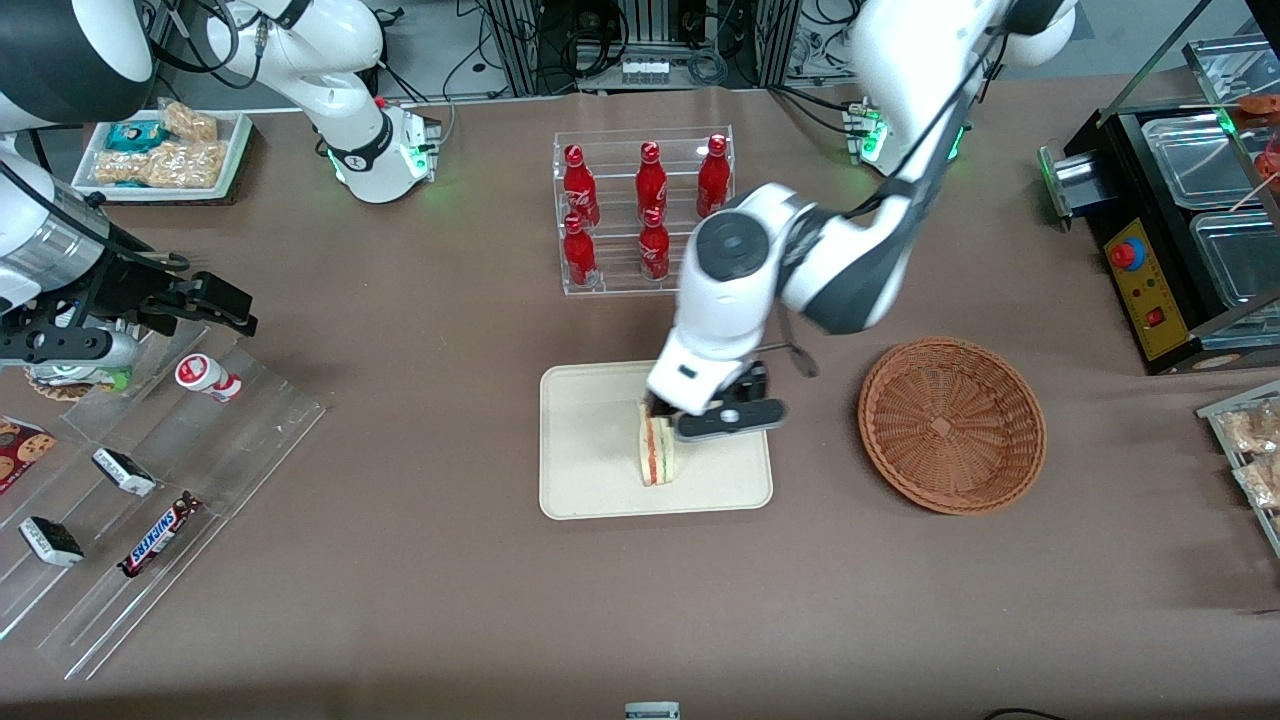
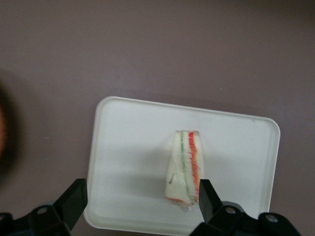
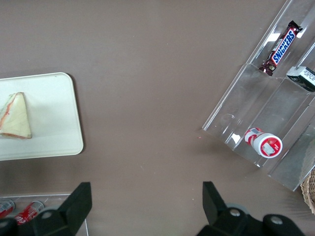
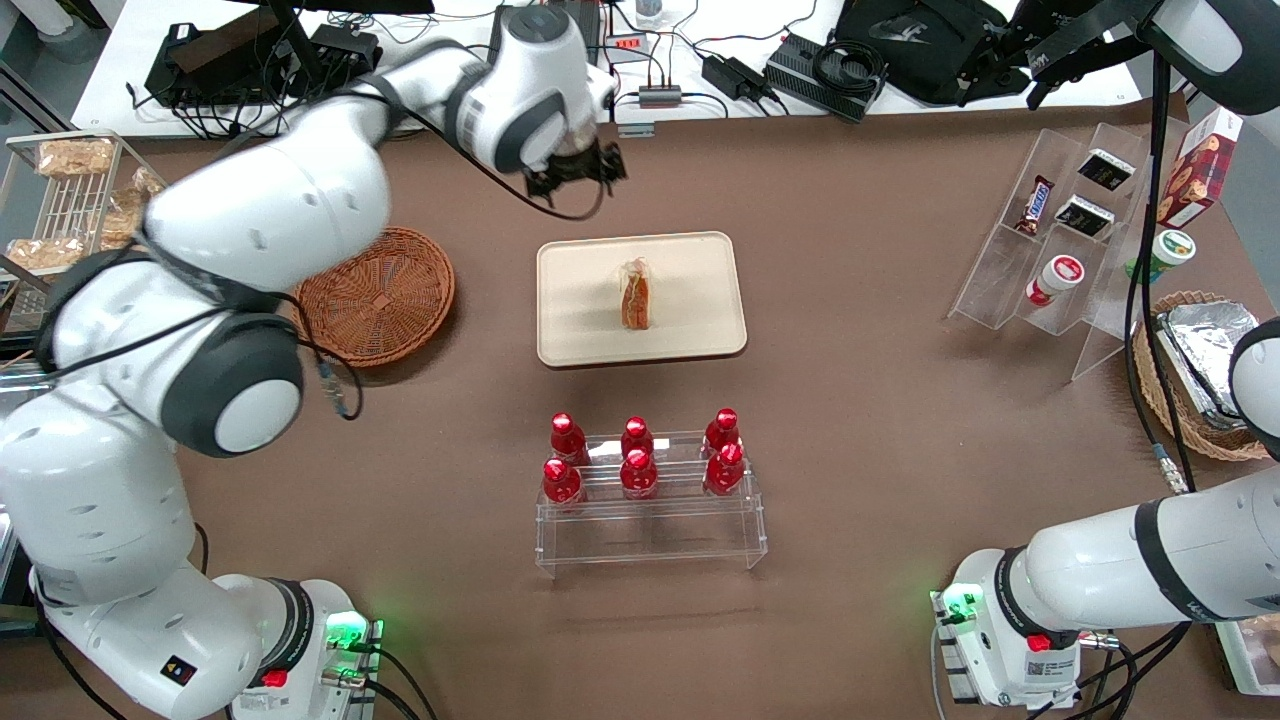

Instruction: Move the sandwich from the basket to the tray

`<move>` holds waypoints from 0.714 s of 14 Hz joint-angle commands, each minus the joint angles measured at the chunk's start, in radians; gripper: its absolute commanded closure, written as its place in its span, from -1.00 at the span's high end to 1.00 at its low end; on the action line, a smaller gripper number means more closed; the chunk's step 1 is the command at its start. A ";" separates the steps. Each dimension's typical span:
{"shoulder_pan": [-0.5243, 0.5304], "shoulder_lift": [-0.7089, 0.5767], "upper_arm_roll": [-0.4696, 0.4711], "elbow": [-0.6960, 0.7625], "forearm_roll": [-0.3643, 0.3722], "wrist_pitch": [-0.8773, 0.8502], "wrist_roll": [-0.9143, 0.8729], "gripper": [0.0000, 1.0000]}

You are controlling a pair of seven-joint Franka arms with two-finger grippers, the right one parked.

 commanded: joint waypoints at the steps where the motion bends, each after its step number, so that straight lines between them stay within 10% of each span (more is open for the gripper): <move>1: 0.063 -0.056 -0.005 -0.054 0.017 -0.061 0.025 1.00; 10: 0.405 -0.292 -0.010 -0.232 -0.020 -0.254 0.509 1.00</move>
